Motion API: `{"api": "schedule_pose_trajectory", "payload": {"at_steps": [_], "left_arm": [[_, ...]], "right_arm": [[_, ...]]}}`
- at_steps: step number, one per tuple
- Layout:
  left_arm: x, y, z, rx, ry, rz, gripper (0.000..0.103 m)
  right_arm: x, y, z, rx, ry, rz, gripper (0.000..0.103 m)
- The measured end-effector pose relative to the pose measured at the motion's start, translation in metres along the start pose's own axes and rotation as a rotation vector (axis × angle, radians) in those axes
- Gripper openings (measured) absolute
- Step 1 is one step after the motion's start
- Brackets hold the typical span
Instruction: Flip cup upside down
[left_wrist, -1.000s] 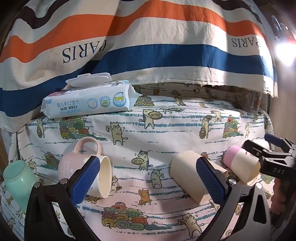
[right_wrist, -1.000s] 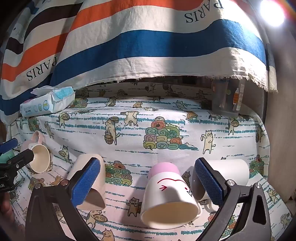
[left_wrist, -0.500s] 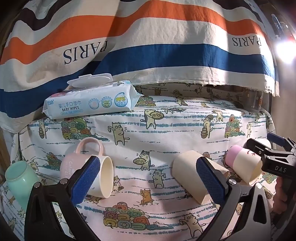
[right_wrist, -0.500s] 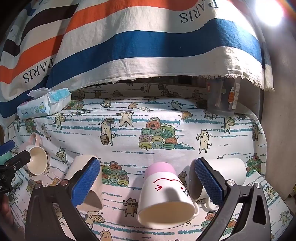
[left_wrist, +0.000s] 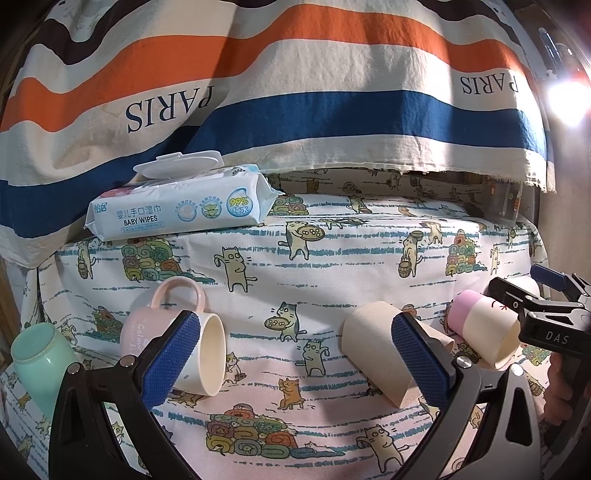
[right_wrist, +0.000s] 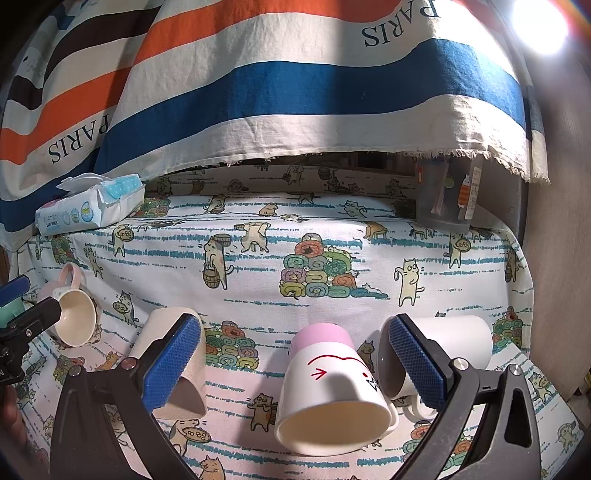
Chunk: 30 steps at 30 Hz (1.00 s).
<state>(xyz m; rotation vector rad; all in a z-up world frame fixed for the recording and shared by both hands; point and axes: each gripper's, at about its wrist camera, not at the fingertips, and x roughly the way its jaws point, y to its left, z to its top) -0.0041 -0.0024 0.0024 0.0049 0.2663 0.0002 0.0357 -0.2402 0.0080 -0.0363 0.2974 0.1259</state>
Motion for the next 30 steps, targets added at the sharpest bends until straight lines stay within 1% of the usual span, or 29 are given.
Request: {"api": "schedule_pose_trajectory", "payload": {"at_steps": [10,30], "left_arm": [[0.0006,0.0,-0.0004,0.006,0.004,-0.008,0.103],[0.0009,-0.0005,-0.0006,0.007,0.005,0.0,0.103]], "right_arm": [[0.0001,0.0024,-0.0007,-0.001,0.002,0.005,0.103],[0.0002,0.0019,-0.0007,-0.001,0.002,0.006,0.103]]}}
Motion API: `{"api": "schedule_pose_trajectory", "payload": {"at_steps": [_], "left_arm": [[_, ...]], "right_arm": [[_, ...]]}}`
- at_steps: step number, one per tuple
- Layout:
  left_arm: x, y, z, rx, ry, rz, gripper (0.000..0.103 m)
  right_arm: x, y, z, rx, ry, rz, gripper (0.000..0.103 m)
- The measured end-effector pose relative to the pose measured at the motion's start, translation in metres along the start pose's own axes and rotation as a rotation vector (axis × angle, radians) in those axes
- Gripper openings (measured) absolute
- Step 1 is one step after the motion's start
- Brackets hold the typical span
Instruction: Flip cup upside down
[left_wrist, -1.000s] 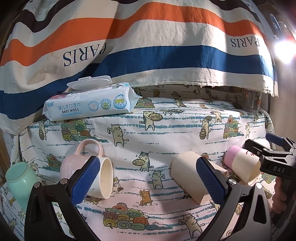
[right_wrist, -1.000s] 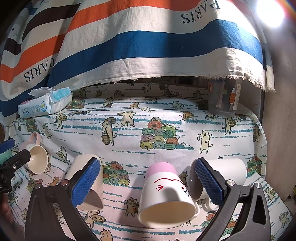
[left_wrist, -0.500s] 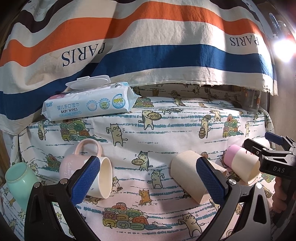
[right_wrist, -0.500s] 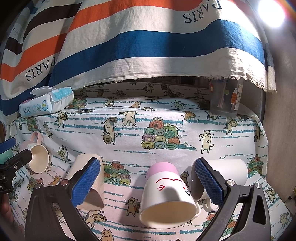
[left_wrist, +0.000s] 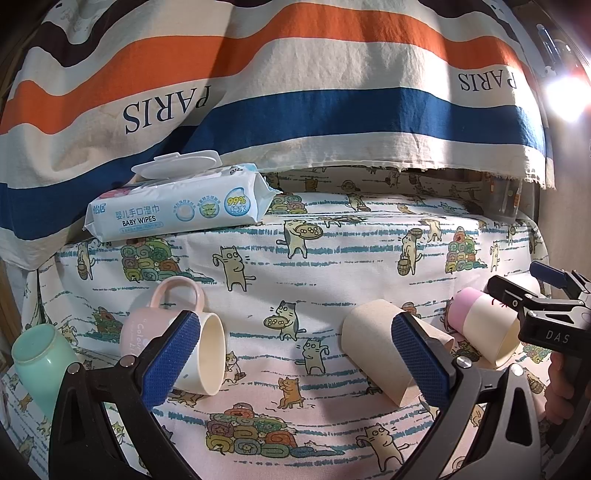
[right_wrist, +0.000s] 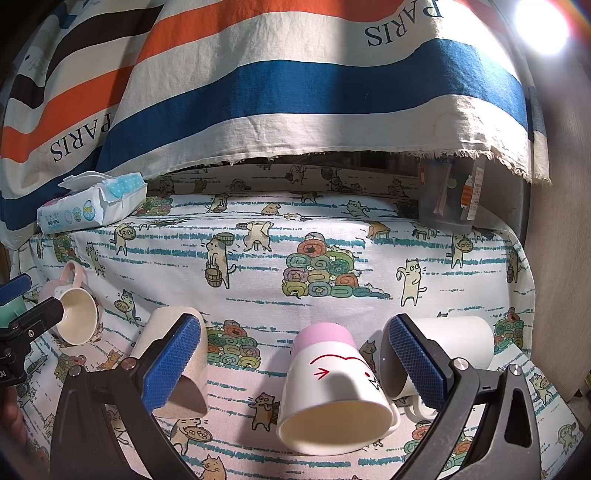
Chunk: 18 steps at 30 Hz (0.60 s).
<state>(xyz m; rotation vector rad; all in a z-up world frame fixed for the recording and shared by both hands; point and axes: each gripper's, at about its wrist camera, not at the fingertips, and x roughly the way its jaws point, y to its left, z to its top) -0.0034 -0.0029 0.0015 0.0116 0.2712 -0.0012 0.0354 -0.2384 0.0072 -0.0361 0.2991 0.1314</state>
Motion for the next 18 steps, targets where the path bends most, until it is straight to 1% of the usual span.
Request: {"api": "schedule_pose_trajectory", "payload": {"at_steps": [18], "left_arm": [[0.0013,0.0022,-0.0012,-0.007,0.01,0.008,0.103]], "right_arm": [[-0.0002,-0.0005,-0.0008,0.008,0.003,-0.004,0.103]]}}
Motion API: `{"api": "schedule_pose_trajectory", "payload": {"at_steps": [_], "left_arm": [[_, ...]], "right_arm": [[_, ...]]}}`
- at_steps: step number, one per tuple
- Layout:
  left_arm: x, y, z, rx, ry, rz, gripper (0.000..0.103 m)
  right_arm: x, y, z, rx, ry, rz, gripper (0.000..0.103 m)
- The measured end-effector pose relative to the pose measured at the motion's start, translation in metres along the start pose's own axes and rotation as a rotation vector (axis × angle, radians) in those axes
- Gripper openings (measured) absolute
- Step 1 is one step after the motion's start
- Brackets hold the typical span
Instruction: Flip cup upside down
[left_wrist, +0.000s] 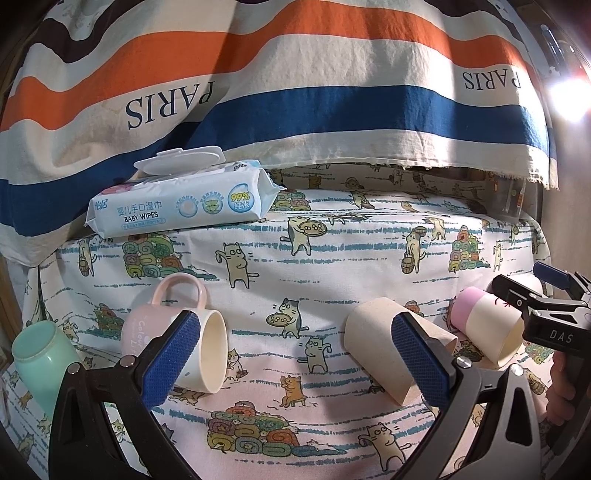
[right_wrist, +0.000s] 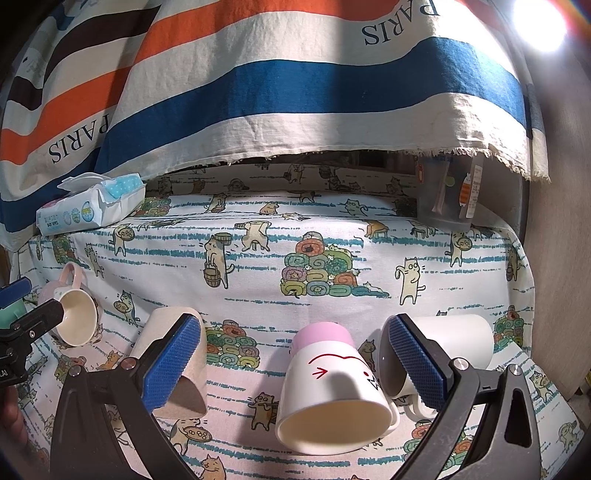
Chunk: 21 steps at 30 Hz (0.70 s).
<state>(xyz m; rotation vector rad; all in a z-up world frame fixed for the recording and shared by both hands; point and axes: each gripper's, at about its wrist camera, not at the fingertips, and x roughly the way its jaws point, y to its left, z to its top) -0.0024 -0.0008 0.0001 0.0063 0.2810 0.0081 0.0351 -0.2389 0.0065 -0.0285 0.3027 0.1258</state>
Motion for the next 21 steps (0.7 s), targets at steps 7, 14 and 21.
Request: {"api": "schedule_pose_trajectory", "payload": {"at_steps": [7,14,21], "left_arm": [[0.0001,-0.0001,0.0005,0.0,0.003,0.001,0.103],[0.0002,0.0004,0.0008,0.0,0.002,0.002,0.103],[0.0001,0.0005,0.0018,0.005,-0.001,0.002,0.103]], "right_arm": [[0.0002,-0.0003,0.0,0.003,0.0,0.001,0.103],[0.0,-0.0005,-0.0001,0.003,0.0,0.001,0.103],[0.0,-0.0005,-0.0002,0.004,0.001,0.001,0.103]]}}
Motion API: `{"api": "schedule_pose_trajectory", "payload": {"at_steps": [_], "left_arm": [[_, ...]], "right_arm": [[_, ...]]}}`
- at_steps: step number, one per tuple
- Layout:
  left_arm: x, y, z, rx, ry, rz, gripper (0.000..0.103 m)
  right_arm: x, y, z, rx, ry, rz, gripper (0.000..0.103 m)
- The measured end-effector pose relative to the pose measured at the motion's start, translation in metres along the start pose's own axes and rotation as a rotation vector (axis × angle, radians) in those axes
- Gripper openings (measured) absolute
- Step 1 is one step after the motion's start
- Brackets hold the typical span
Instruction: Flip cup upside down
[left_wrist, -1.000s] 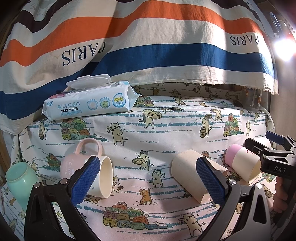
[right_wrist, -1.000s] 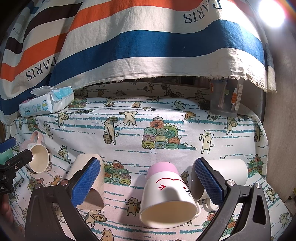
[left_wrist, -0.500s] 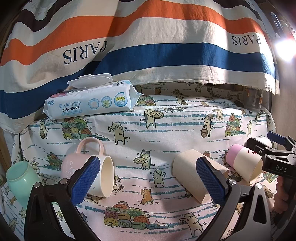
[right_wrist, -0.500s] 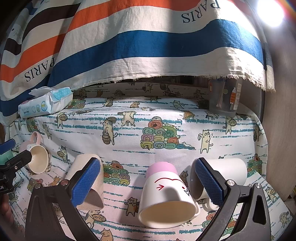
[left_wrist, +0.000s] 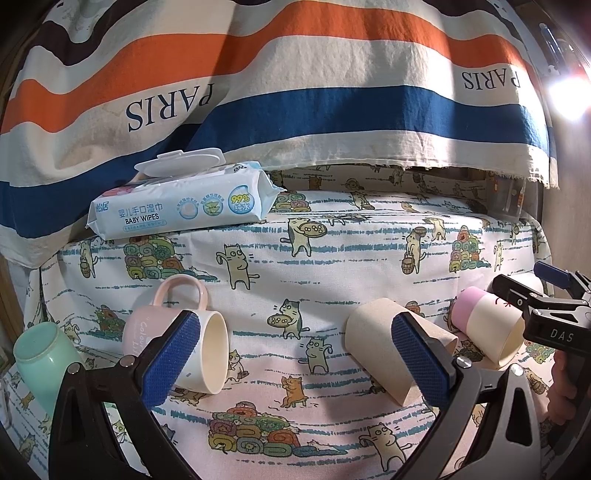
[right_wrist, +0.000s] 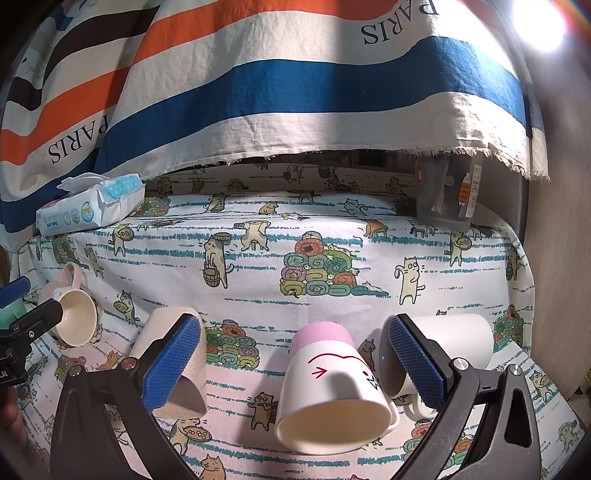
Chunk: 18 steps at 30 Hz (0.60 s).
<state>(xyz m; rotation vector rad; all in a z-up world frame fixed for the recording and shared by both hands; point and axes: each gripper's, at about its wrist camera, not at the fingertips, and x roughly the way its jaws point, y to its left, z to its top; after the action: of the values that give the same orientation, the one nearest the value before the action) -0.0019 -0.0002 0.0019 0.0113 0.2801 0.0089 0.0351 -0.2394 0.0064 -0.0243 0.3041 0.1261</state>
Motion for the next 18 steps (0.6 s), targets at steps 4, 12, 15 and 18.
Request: {"api": "schedule_pose_trajectory", "payload": {"at_steps": [4,12,15,18], "left_arm": [[0.0015,-0.0002,-0.0006,-0.004,0.005,0.001,0.103],[-0.0015,-0.0009,-0.0013,0.003,-0.01,0.015,0.103],[-0.0021,-0.0001,-0.0009,0.003,-0.012,0.018,0.103],[-0.0021,0.0005,-0.0007,0.002,-0.013,0.021,0.103]], "right_arm": [[0.0005,-0.0006,-0.0001,0.003,0.003,0.0,0.103],[0.0028,-0.0038,0.0,0.021,0.015,0.004,0.103],[0.0017,-0.0039,0.0002,0.02,0.01,0.009,0.103],[0.0016,-0.0034,0.0004,0.018,0.012,0.01,0.103]]}}
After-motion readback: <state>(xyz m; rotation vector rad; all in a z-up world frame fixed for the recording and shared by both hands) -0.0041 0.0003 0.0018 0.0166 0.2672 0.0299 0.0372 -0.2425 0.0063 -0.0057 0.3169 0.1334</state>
